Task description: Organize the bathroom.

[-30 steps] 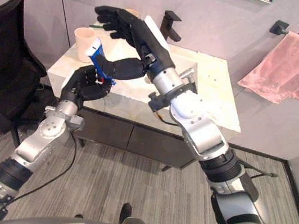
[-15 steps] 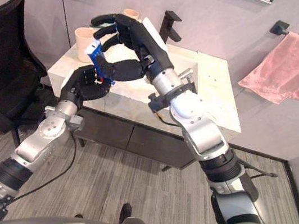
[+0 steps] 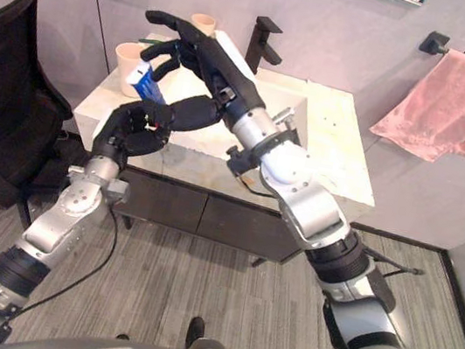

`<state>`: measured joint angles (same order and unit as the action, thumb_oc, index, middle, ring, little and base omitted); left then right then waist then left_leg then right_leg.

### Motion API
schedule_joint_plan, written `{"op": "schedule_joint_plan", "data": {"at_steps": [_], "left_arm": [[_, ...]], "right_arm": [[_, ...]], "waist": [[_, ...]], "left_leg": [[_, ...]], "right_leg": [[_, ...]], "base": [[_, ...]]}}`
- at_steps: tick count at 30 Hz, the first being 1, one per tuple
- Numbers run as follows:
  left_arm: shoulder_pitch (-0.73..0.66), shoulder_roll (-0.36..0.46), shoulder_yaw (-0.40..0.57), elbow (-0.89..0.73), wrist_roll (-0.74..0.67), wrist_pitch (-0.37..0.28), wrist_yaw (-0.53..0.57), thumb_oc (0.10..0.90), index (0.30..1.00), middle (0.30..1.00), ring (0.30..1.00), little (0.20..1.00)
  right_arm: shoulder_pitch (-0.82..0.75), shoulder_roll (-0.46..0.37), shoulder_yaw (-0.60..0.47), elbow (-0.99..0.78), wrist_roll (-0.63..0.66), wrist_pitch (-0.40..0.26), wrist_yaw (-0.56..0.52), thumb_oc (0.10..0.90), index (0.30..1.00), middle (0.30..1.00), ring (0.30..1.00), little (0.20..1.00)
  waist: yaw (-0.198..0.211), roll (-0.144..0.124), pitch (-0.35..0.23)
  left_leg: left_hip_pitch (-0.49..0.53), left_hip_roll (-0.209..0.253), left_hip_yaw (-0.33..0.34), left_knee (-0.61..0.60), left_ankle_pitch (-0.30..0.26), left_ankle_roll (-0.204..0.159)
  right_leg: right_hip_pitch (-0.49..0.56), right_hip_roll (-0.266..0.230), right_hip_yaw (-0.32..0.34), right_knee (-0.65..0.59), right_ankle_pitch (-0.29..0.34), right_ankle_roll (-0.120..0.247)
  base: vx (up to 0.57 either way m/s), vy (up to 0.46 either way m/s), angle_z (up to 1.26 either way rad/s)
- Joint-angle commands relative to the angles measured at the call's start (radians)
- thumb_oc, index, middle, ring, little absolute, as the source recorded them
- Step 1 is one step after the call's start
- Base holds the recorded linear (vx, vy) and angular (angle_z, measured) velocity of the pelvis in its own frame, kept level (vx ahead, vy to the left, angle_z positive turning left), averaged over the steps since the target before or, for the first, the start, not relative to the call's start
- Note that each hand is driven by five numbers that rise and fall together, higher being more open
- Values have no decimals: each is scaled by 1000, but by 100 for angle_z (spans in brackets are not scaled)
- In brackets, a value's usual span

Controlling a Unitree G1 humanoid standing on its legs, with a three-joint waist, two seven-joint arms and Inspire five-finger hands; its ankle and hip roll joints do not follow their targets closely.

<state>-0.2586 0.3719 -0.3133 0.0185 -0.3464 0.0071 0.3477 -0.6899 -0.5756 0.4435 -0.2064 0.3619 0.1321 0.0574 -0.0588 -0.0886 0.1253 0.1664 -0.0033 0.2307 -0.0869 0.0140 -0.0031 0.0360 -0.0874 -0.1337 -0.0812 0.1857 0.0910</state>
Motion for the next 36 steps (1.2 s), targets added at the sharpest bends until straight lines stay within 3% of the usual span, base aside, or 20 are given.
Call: {"op": "schedule_joint_plan", "data": {"at_steps": [1,12,26,36], "left_arm": [[-105,6,0,-109,61,-131,-6,400,300,300,300,300],[-83,12,10,-111,55,-138,1,400,300,300,300,300],[-97,2,2,-111,61,-122,1,400,300,300,300,300],[-104,-1,-3,-102,64,-122,4,400,300,300,300,300]], "right_arm": [[-129,40,-52,24,-22,-73,-74,800,900,900,900,900],[-116,4,-124,14,2,-111,-158,800,900,900,900,900],[-113,46,-49,17,4,-49,-35,800,900,900,900,900],[-129,70,-25,36,6,-40,-12,800,900,900,900,900]], "waist": [[17,31,-35],[14,30,-32],[17,30,-30],[25,29,-29]], "left_leg": [[-5,-11,2,43,-102,26],[-7,-9,0,47,-107,26],[-9,-10,-2,53,-106,28],[-10,-11,-6,51,-105,27]], "right_leg": [[37,24,5,31,-160,37],[34,24,9,41,-165,37],[33,22,8,40,-165,36],[38,20,-1,38,-166,35]], "base": [[0,0,0],[0,0,0],[0,0,0],[1,0,1]]}}
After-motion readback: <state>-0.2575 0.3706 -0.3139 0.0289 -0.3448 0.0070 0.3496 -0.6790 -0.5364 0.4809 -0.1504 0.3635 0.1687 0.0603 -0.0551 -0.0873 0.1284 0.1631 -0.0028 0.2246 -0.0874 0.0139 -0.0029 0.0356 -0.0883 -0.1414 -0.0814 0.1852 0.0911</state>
